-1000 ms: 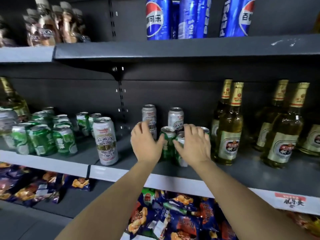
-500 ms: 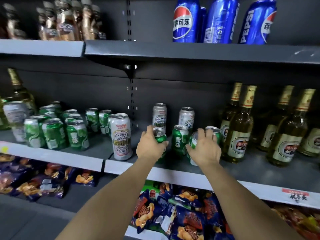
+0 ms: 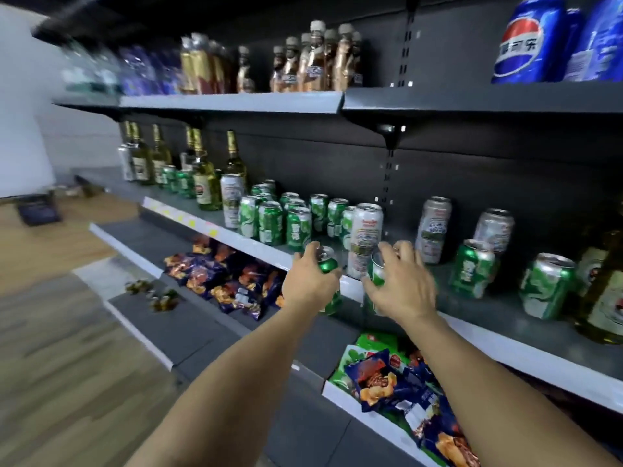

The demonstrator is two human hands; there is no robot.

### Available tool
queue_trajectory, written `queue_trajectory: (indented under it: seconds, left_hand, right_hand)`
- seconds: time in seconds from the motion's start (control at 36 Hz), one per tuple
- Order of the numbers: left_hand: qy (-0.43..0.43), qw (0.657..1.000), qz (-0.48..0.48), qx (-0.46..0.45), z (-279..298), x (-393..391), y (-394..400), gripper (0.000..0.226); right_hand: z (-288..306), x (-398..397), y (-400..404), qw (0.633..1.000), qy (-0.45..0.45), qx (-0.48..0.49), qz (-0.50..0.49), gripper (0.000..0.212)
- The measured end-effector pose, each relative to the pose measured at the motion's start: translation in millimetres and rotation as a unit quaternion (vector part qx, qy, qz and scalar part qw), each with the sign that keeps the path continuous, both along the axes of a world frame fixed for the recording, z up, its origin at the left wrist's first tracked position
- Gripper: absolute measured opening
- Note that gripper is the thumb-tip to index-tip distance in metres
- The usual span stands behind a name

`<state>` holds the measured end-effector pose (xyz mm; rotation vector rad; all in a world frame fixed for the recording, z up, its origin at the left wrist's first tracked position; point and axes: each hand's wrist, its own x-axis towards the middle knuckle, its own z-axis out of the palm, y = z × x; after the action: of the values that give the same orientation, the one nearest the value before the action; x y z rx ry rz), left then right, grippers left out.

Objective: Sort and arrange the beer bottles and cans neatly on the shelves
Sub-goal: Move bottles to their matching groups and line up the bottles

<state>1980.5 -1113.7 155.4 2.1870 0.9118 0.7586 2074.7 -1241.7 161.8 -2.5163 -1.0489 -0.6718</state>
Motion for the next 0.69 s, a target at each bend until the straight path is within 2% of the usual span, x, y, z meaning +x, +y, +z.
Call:
queue_trajectory:
  seconds: [0.11,0.25,0.47,0.69]
  left_hand:
    - [0.015,0.998,0.059,-0.025,-6,-43,45,0.055]
    - [0.027,0.992,0.120,-0.019,-14,-102,111,0.061]
    - [0.038,0.985,0.170,-0.006,-21,-189,240,0.048]
    - [0.037,0.983,0.177,-0.009,-31,-235,352,0.051]
  right_hand:
    - [-12,-36,53,0.998,0.006,-0.026,0.064,0.062]
    - [-22,-76,131,0.992,0.024,-0.053,0.108,0.058]
    - [-21,-151,275,0.992,0.081,0.023,0.090,0.051]
    - [-16,-196,395,0.991,0.080,0.015,0.105,0.051]
